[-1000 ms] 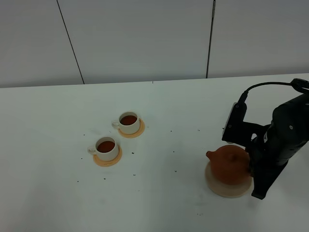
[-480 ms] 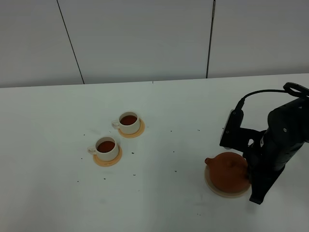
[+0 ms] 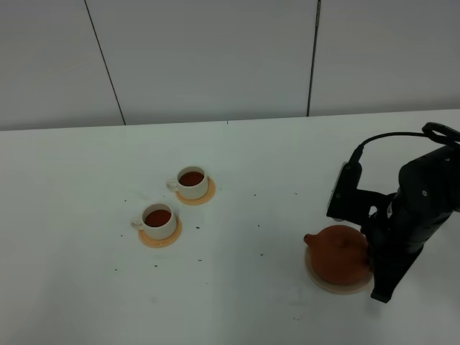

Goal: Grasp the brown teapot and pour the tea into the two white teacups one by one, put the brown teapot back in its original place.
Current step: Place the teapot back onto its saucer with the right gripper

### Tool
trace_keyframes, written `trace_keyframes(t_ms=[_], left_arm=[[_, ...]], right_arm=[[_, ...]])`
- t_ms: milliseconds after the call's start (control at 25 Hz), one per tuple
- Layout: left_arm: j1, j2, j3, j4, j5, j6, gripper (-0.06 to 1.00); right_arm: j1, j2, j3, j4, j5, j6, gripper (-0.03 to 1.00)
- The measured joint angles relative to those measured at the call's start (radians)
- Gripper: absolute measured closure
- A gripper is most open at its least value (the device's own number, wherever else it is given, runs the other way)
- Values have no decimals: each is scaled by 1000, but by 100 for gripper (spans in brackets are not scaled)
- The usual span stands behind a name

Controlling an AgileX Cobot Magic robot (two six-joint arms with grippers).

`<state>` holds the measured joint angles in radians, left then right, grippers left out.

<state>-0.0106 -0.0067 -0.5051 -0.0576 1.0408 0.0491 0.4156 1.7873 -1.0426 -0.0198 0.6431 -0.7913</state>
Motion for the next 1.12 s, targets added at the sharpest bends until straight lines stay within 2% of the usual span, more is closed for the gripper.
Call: trace_keyframes(t_ms=[1120], left_arm=[[0, 0, 0, 0, 0, 0, 70]], right_arm=[[-19, 17, 0, 43, -11, -2, 87]])
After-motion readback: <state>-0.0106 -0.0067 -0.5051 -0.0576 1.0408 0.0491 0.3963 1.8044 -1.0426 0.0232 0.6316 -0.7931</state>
